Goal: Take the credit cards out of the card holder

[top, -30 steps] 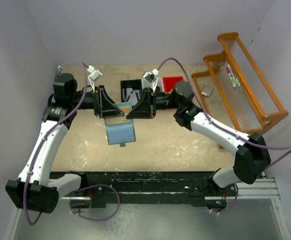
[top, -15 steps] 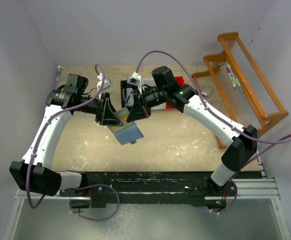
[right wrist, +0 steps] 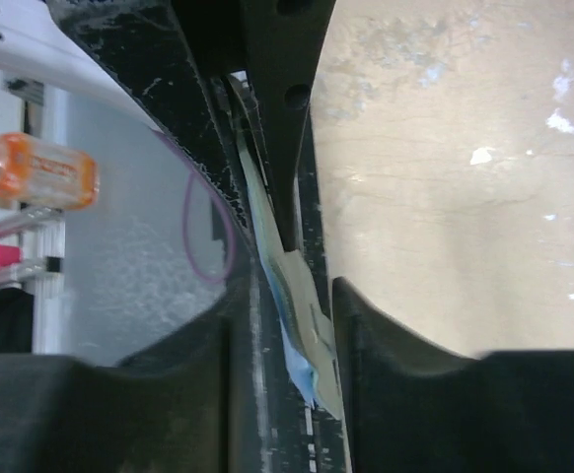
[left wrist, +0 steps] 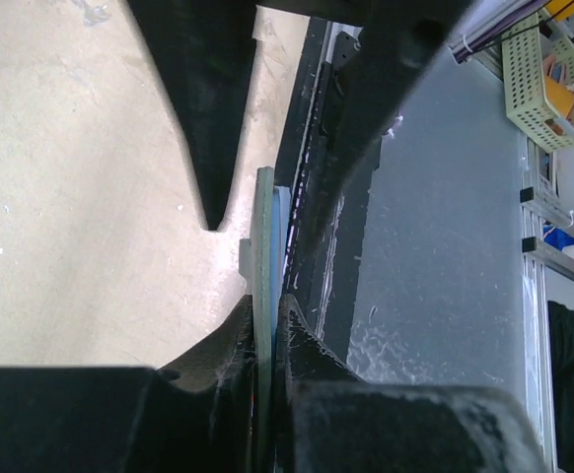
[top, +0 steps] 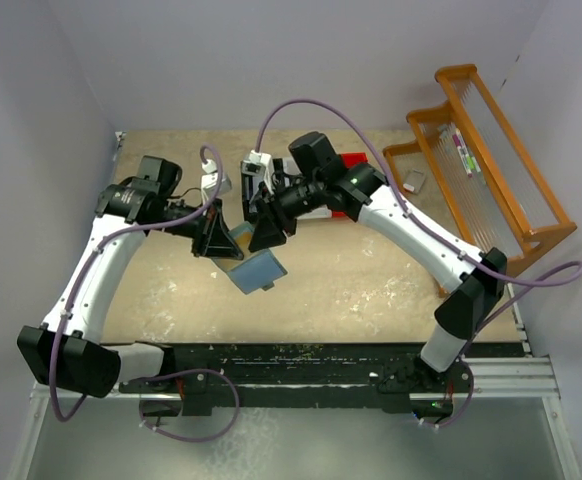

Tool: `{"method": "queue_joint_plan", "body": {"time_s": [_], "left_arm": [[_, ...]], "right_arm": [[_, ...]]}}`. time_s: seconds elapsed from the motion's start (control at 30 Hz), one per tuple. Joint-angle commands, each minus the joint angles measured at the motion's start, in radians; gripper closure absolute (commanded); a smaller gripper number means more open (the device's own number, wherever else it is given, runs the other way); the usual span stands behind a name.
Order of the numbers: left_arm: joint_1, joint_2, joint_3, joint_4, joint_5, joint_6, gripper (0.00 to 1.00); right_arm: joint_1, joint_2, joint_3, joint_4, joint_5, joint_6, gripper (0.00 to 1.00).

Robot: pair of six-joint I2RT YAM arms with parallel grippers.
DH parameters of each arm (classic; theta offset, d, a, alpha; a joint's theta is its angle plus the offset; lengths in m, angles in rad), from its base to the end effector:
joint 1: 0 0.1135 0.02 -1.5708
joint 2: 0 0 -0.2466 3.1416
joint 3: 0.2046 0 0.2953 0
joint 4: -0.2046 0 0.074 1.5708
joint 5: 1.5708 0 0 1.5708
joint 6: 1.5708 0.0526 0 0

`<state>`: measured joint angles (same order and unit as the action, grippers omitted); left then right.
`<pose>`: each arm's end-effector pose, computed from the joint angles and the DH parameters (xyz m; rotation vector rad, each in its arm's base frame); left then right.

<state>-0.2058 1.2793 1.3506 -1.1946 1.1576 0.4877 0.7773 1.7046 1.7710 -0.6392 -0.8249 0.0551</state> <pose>0.2588 -0.1032 0.3444 1.0612 1.9688 -1.3606 0.2791 0.3288 0.3775 -1.2568 1.8561 1.3530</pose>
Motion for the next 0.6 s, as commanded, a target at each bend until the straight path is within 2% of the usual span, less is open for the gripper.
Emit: {"method": "queue_joint_plan", "body": {"time_s": [0.0, 0.07, 0.13, 0.17, 0.23, 0.33, 0.4, 0.43, 0.53, 0.57], "left_arm": [[-0.007, -0.052, -0.02, 0.098, 0.038, -0.081, 1.0], [-0.007, -0.085, -0.052, 0.208, 0.063, -0.208, 1.0], [-0.007, -0.12, -0.097, 0.364, 0.093, -0.431, 1.0], [-0.006, -0.142, -0.125, 0.451, 0.102, -0.523, 1.0], [-0.005, -0.173, -0.183, 0.648, 0.111, -0.724, 1.0], [-0.002, -0.22, -0.256, 0.868, 0.087, -0.958, 1.0], [-0.001, -0.242, -0.293, 0.964, 0.065, -1.063, 1.0], [-0.001, -0.248, -0.307, 0.992, 0.061, -1.097, 1.0], [-0.001, -0.249, -0.31, 0.986, 0.073, -1.106, 0.99], [-0.001, -0.248, -0.302, 0.953, 0.079, -1.08, 0.92]], "right_arm": [[-0.024, -0.059, -0.036, 0.118, 0.021, 0.069, 0.49], [-0.051, -0.127, -0.167, 0.326, -0.038, 0.179, 0.39], [-0.067, -0.219, -0.347, 0.715, -0.102, 0.408, 0.37], [-0.071, -0.254, -0.467, 0.886, -0.116, 0.504, 0.36], [-0.071, -0.296, -0.607, 1.174, -0.121, 0.69, 0.36], [-0.072, -0.311, -0.746, 1.557, -0.078, 0.915, 0.4], [-0.07, -0.301, -0.803, 1.705, -0.061, 1.016, 0.49], [-0.07, -0.293, -0.807, 1.74, -0.062, 1.041, 0.56], [-0.071, -0.274, -0.775, 1.675, -0.105, 1.044, 0.88], [-0.071, -0.271, -0.751, 1.653, -0.132, 1.042, 0.96]]}}
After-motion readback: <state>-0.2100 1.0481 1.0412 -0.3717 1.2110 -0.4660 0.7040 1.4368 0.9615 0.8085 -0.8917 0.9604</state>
